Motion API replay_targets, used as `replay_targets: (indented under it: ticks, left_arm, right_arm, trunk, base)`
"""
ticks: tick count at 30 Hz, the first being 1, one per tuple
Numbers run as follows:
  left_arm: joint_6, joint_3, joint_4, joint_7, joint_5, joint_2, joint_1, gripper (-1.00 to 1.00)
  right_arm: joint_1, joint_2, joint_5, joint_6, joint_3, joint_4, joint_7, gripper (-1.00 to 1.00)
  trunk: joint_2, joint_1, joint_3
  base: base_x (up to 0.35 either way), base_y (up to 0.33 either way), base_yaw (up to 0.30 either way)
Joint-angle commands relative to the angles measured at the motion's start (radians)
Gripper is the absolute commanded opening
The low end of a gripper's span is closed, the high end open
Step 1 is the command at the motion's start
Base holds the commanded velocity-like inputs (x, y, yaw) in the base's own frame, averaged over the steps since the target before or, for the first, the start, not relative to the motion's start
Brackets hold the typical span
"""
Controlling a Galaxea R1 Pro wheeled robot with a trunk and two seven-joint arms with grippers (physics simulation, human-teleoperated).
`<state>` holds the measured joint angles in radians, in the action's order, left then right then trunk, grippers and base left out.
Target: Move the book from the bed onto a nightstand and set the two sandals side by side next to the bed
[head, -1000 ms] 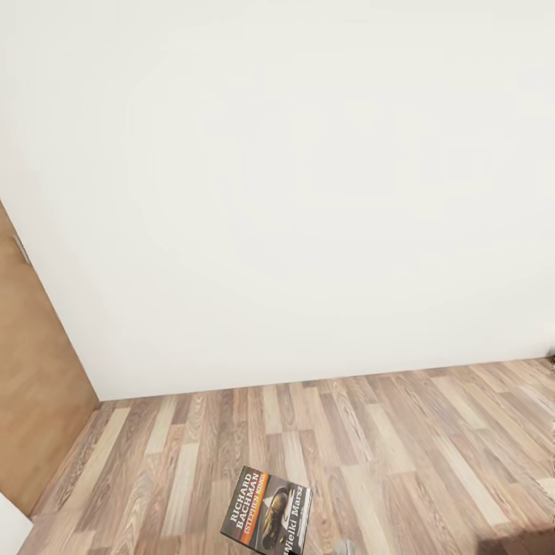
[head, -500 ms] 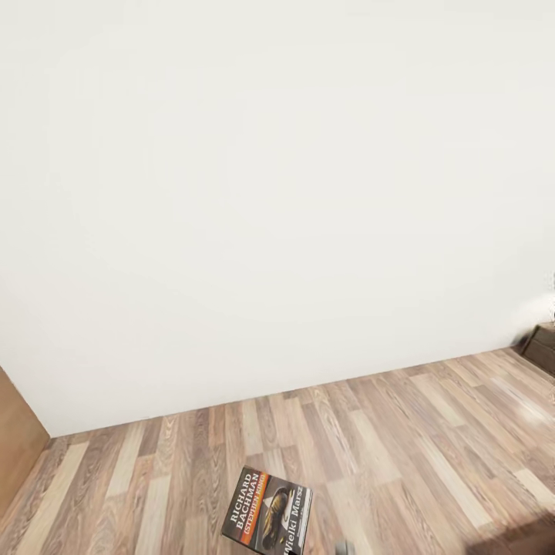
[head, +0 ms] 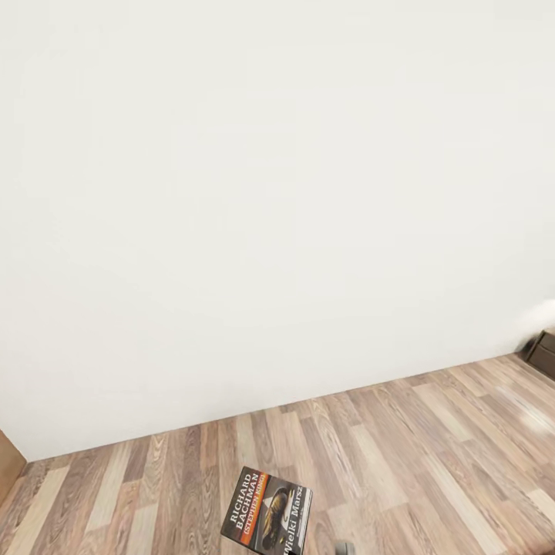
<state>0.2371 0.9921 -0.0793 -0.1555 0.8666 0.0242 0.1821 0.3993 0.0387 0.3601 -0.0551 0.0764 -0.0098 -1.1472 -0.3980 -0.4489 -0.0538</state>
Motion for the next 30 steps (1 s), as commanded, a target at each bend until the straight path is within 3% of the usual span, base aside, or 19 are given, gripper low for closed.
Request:
replay_targets:
  ticks: [1, 12, 30]
  left_arm:
    - [0.002, 0.009, 0.0, -0.006, 0.005, 0.0, 0.001, 1.0]
    - [0.002, 0.009, 0.0, -0.006, 0.005, 0.0, 0.001, 1.0]
    - [0.003, 0.01, 0.0, -0.006, 0.004, 0.0, 0.001, 1.0]
  right_arm:
    - [0.001, 0.0, -0.007, -0.006, 0.011, 0.001, -0.002, -1.0]
    - [0.001, 0.0, -0.007, -0.006, 0.011, 0.001, -0.003, -1.0]
    - [0.001, 0.0, -0.007, -0.008, 0.011, 0.001, -0.004, -1.0]
  trunk:
    - [-0.002, -0.001, -0.002]
    - [-0.002, -0.001, -0.002]
    - [-0.002, -0.001, -0.002]
  base:
    - [0.317, 0.0, -0.096]
    - [0.321, 0.051, -0.219]
    - [0.309, 0.158, -0.276]
